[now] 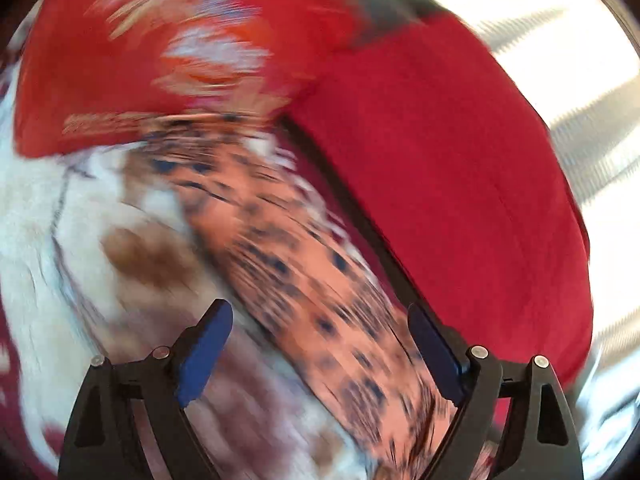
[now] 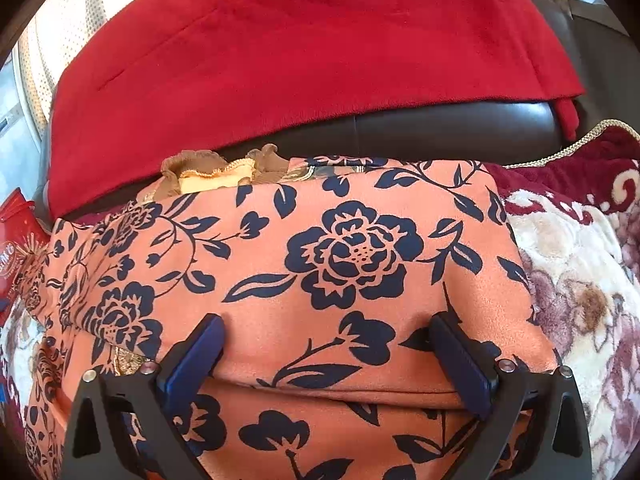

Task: Fold small clothes

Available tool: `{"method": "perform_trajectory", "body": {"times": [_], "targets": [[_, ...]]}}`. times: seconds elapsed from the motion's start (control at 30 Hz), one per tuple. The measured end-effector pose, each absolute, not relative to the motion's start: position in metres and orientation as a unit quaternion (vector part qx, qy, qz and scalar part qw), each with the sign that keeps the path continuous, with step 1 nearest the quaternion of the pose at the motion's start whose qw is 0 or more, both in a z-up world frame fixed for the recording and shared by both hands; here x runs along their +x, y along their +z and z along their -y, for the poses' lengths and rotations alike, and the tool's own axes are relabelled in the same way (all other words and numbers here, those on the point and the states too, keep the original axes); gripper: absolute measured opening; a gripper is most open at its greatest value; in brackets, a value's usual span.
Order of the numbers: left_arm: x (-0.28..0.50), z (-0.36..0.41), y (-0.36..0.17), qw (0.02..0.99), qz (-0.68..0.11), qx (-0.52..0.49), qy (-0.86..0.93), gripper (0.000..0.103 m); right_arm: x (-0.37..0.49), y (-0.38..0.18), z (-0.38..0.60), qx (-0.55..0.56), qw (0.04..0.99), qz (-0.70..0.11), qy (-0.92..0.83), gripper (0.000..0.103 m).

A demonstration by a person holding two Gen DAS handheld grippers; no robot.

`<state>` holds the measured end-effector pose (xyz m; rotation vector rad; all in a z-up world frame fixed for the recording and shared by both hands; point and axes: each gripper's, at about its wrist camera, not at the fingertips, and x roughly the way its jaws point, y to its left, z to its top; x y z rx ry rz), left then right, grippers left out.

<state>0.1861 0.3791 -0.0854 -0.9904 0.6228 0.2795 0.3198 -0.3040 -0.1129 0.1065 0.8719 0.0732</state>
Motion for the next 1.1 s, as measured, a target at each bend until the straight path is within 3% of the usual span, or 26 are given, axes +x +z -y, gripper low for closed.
{"method": "perform_trajectory", "body": {"times": [0.23, 0.3, 0.33, 0.37, 0.43, 0.53, 0.77, 0.9, 0.93, 0.97, 1.0, 1.03, 1.1], "targets": [[0.216, -0.424, -0.118, 0.799, -0.290, -0.496, 0.180, 0.087, 0.323, -0.119, 0.300, 0.053, 0.905, -0.420, 0.035, 0.103], [0.228, -0.425, -0.118, 0.799, -0.305, -0.481, 0.196, 0.066, 0.323, -0.118, 0.300, 0.055, 0.906, -0.419, 0.035, 0.103], [0.235, -0.428, -0.122, 0.788, -0.328, -0.477, 0.210, 0.023, 0.323, -0.118, 0.300, 0.057, 0.906, -0.418, 0.036, 0.103], [0.241, -0.435, -0.128, 0.773, -0.356, -0.471, 0.231, 0.006, 0.323, -0.117, 0.300, 0.059, 0.906, -0.417, 0.037, 0.103], [0.246, -0.438, -0.128, 0.764, -0.362, -0.476, 0.244, 0.005, 0.324, -0.117, 0.300, 0.062, 0.906, -0.416, 0.038, 0.103], [0.257, -0.401, -0.081, 0.820, -0.362, -0.357, 0.263, 0.005, 0.323, -0.116, 0.300, 0.070, 0.907, -0.413, 0.040, 0.103], [0.252, -0.164, 0.061, 0.961, -0.247, -0.066, 0.102, 0.005, 0.319, -0.113, 0.308, 0.104, 0.910, -0.399, 0.049, 0.103], [0.242, -0.013, 0.047, 0.967, -0.252, 0.043, -0.021, 0.009, 0.317, -0.112, 0.312, 0.125, 0.910, -0.392, 0.056, 0.103], [0.241, 0.015, 0.033, 0.960, -0.267, 0.066, -0.049, 0.022, 0.317, -0.112, 0.314, 0.129, 0.910, -0.391, 0.058, 0.103], [0.241, 0.046, 0.009, 0.948, -0.294, 0.093, -0.079, 0.052, 0.316, -0.112, 0.316, 0.137, 0.909, -0.388, 0.062, 0.103], [0.242, 0.063, -0.013, 0.937, -0.319, 0.109, -0.089, 0.065, 0.316, -0.112, 0.318, 0.142, 0.909, -0.387, 0.064, 0.103], [0.242, 0.073, -0.034, 0.929, -0.338, 0.118, -0.090, 0.071, 0.315, -0.112, 0.320, 0.148, 0.909, -0.385, 0.067, 0.103], [0.239, 0.070, -0.071, 0.918, -0.371, 0.126, -0.063, 0.071, 0.313, -0.112, 0.326, 0.167, 0.907, -0.380, 0.076, 0.103]]}}
